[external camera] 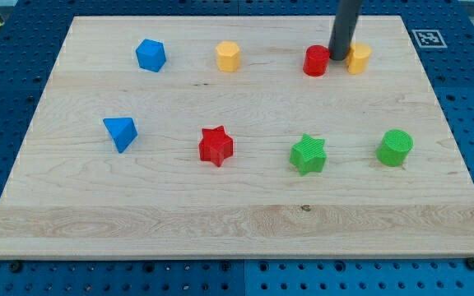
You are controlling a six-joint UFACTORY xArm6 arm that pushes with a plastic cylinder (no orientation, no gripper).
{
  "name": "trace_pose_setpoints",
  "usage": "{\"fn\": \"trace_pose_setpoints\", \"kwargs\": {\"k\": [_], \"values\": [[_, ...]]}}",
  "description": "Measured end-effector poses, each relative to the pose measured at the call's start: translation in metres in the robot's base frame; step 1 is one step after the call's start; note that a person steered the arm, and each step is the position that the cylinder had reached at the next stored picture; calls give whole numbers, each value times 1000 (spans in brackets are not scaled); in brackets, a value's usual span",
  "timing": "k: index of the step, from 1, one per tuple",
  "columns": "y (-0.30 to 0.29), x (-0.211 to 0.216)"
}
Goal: Push the blue cube a bit down and left
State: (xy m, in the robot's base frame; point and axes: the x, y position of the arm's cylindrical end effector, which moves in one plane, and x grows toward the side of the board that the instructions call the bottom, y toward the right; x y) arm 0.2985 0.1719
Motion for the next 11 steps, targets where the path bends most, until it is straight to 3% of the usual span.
{"fn": "trace_pose_setpoints", "kwargs": {"k": [1, 2, 4, 5, 7, 9, 11], "values": [[35, 3], [32, 5], [-27, -33], [-90, -61], [-214, -68], [-280, -50], [-288, -22]]}}
